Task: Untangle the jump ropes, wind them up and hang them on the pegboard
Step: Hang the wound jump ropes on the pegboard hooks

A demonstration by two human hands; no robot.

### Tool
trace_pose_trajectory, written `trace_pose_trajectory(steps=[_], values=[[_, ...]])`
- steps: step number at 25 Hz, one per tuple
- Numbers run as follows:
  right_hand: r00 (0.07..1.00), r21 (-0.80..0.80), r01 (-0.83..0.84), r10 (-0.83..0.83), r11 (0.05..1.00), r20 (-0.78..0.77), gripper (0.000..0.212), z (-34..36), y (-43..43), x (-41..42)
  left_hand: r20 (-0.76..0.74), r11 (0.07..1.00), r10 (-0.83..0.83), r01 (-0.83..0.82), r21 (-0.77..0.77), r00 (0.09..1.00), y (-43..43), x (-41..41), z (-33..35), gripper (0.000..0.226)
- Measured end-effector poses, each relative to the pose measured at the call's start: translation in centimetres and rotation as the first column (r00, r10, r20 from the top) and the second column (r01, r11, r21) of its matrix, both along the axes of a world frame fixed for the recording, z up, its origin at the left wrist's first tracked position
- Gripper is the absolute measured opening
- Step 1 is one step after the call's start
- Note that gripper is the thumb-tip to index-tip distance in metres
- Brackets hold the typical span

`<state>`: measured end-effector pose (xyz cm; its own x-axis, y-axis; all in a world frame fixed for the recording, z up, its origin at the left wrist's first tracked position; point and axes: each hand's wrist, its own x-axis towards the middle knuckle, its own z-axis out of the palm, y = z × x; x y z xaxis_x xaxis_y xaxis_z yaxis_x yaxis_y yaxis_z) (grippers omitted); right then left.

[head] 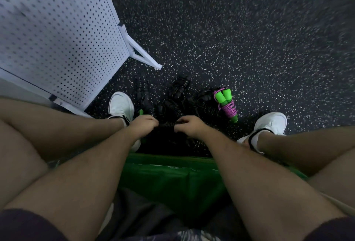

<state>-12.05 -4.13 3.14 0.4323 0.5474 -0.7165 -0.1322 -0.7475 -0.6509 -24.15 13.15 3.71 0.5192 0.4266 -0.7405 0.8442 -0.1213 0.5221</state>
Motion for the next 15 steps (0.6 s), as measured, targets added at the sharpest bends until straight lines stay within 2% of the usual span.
trace_pose_trajectory(steps=[2,5,7,8,10,11,13,15], values=[[0.994,0.065,0.090,-0.093,0.994,0.051,0.016,3.0,0.1,1.8,0.122,0.999,-0.010,0.005,0.042,0.992,0.0,1.1,2.0,0.010],[0.969,0.175,0.170,-0.196,0.970,0.149,0.012,7.5,0.2,3.5,0.309,0.986,0.108,-0.141,0.087,0.945,0.2,3.3,5.1,0.052],[0.941,0.283,0.205,-0.268,0.937,0.206,0.011,10.7,0.6,3.9,0.441,0.954,0.225,-0.287,0.080,0.869,0.6,4.9,8.6,0.077],[0.922,0.330,0.202,-0.293,0.922,0.254,0.013,12.3,1.2,4.0,0.502,0.944,0.228,-0.317,0.097,0.834,0.8,5.6,10.6,0.076],[0.857,0.415,0.166,-0.339,0.894,0.388,0.021,15.7,3.2,3.9,0.598,0.928,0.184,-0.338,0.156,0.780,1.4,6.9,14.3,0.056],[0.816,0.469,0.129,-0.362,0.874,0.451,0.024,17.5,4.4,3.3,0.641,0.926,0.188,-0.352,0.138,0.745,1.5,7.2,16.2,0.048],[0.720,0.558,-0.005,-0.384,0.830,0.578,0.035,21.0,7.1,2.1,0.731,0.935,0.243,-0.356,0.000,0.638,2.2,7.1,20.2,0.045],[0.666,0.563,-0.154,-0.336,0.812,0.666,0.048,23.6,8.7,0.6,0.810,0.935,0.265,-0.343,-0.084,0.524,3.4,6.4,23.5,0.042]])
